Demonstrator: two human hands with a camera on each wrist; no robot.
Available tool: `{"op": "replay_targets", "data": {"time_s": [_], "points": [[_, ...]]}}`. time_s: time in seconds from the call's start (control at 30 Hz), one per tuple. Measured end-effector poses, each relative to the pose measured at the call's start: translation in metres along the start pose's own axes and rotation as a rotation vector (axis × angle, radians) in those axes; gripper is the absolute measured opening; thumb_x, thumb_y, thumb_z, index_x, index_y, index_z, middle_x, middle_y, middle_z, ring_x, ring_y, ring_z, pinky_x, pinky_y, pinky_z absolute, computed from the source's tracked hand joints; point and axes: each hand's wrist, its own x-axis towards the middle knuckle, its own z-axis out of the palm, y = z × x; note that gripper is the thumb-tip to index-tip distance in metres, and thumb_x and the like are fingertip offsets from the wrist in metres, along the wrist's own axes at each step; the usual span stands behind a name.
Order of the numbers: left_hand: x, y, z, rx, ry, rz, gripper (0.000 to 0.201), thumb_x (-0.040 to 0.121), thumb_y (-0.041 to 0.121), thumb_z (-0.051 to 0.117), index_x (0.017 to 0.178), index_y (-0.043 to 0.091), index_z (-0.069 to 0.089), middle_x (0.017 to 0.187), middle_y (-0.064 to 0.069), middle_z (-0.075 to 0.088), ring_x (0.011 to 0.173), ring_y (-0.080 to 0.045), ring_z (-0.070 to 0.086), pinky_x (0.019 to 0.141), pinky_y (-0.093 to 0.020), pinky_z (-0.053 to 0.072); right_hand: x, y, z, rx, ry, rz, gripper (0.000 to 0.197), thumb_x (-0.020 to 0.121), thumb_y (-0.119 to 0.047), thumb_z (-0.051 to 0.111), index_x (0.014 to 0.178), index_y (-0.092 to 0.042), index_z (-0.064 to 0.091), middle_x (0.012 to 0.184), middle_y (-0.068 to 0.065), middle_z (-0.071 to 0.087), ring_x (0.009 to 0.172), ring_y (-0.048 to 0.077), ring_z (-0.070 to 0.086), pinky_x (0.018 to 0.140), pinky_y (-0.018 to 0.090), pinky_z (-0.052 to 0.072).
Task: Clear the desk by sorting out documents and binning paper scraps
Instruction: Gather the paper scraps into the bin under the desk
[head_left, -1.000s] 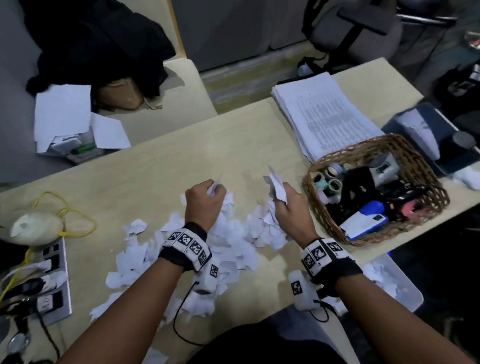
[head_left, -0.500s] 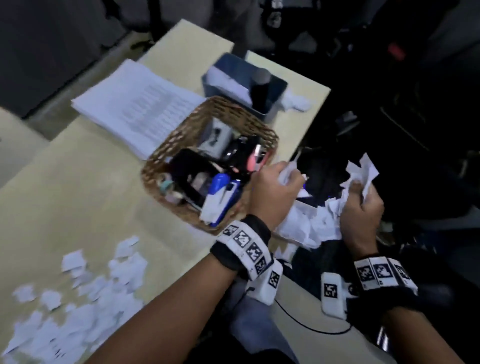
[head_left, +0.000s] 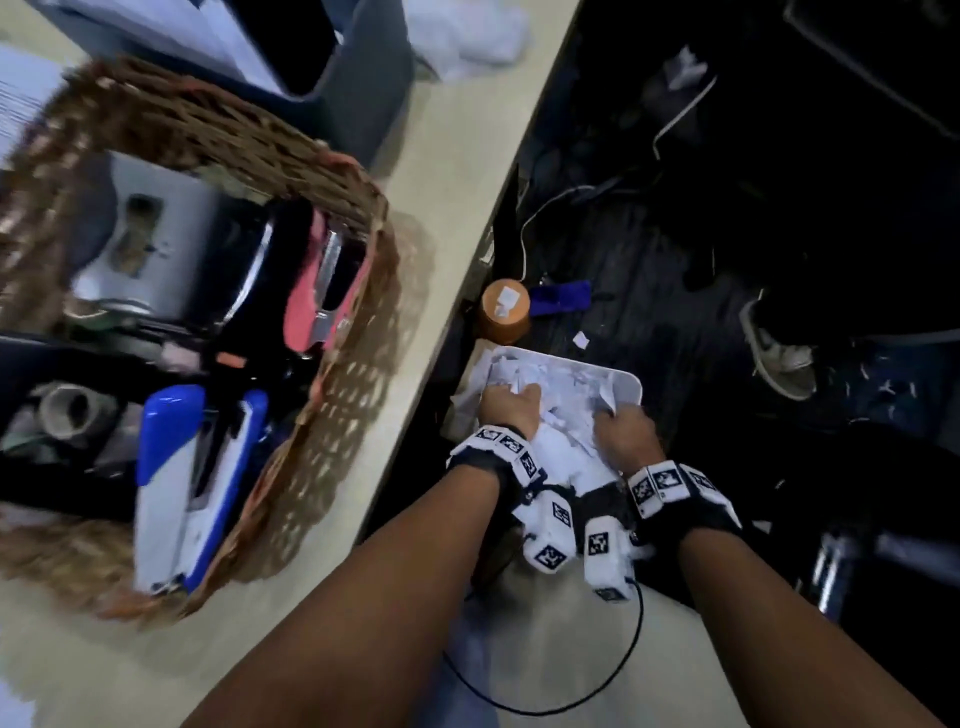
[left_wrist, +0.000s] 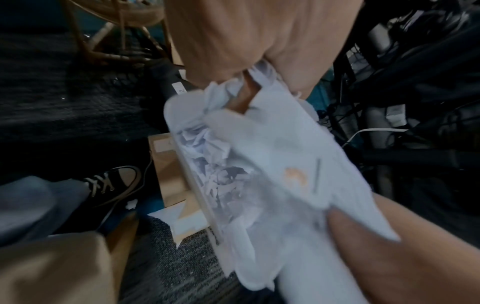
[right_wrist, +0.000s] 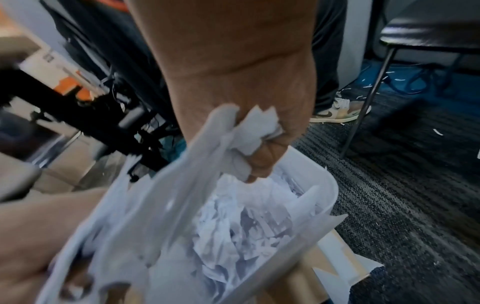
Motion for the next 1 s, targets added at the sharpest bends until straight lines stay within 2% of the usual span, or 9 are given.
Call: {"op": "replay_targets", "data": {"time_s": [0.13,0.27,0.37,0.43,0.57,0.73,0.87,0.93,1.0], "points": [[0.048,-0.006,0.025,0.102,-0.048,-0.09,0.04,0.093,0.026,0.055,0.122,0.0,0.058,0.127,-0.019,0.06,0.117,-0.035,0.055,0.092,-0.034,0.043,0.047,0.006,0.031,-0.059,-0.08,0.039,0.036,0.102,-0.014,0.037,0.125,0.009,0.053,0.13,0.026,0.055,0.122,0.038,0.051,0.096,0.035,0.039],[0.085,-0.015,0.042,0.17,-0.092,-0.089,0.039,0.099,0.027,0.045,0.131,0.008,0.053,0.138,-0.016,0.052,0.126,-0.036,0.049,0.103,-0.04,0.04,0.089,0.016,0.054,-0.215,-0.122,0.028,0.033,0.099,-0.013,0.042,0.118,0.008,0.057,0.121,0.027,0.059,0.114,0.04,0.055,0.09,0.036,0.043],[0.104,-0.025,0.049,0.237,-0.141,-0.082,0.057,0.094,0.038,0.05,0.143,0.012,0.04,0.146,-0.013,0.044,0.13,-0.034,0.045,0.108,-0.041,0.036,0.106,0.031,0.072,-0.205,-0.188,0.12,0.034,0.1,-0.016,0.042,0.124,0.006,0.054,0.126,0.026,0.056,0.118,0.039,0.053,0.095,0.037,0.042],[0.108,-0.028,0.05,0.252,-0.208,-0.085,0.06,0.089,0.038,0.055,0.141,0.013,0.041,0.144,-0.013,0.046,0.128,-0.034,0.047,0.106,-0.039,0.039,0.114,0.039,0.084,-0.114,-0.241,0.153,0.038,0.1,-0.022,0.044,0.126,0.004,0.052,0.125,0.024,0.057,0.119,0.039,0.053,0.098,0.038,0.041],[0.107,-0.032,0.045,0.234,-0.295,-0.061,0.055,0.097,0.045,0.043,0.14,0.011,0.044,0.147,-0.013,0.043,0.133,-0.031,0.042,0.108,-0.035,0.031,0.141,0.07,0.104,0.115,-0.298,0.177,0.088,0.069,-0.062,0.061,0.135,-0.004,0.048,0.13,0.018,0.058,0.113,0.038,0.059,0.098,0.049,0.048],[0.08,-0.026,0.028,0.157,-0.301,-0.045,0.07,0.095,0.065,0.024,0.149,0.022,0.035,0.156,-0.006,0.031,0.141,-0.025,0.031,0.117,-0.038,0.021,0.125,0.052,0.081,0.271,-0.325,0.143,0.098,0.052,-0.065,0.075,0.133,-0.014,0.056,0.133,0.005,0.058,0.116,0.028,0.058,0.101,0.04,0.044],[0.039,-0.004,0.0,0.151,-0.313,-0.03,0.063,0.1,0.057,0.021,0.152,0.022,0.024,0.16,-0.007,0.018,0.145,-0.028,0.022,0.119,-0.037,0.016,0.088,0.013,0.037,0.266,-0.344,0.082,0.066,0.069,-0.054,0.066,0.123,-0.016,0.064,0.134,0.005,0.059,0.118,0.027,0.058,0.105,0.041,0.043],[0.011,0.009,-0.016,0.201,-0.327,-0.006,0.063,0.101,0.055,0.019,0.151,0.017,0.027,0.158,-0.013,0.023,0.143,-0.03,0.027,0.117,-0.039,0.02,0.052,-0.01,0.008,0.184,-0.318,0.091,0.048,0.087,-0.045,0.06,0.124,-0.014,0.062,0.127,0.002,0.057,0.121,0.029,0.054,0.1,0.035,0.042],[-0.029,0.026,-0.039,0.233,-0.372,0.042,0.06,0.103,0.049,0.018,0.149,0.013,0.031,0.155,-0.018,0.028,0.141,-0.031,0.03,0.115,-0.037,0.024,0.02,-0.028,-0.019,0.097,-0.23,0.049,0.045,0.093,-0.039,0.056,0.125,-0.008,0.062,0.128,0.008,0.058,0.121,0.029,0.054,0.098,0.034,0.042]]}}
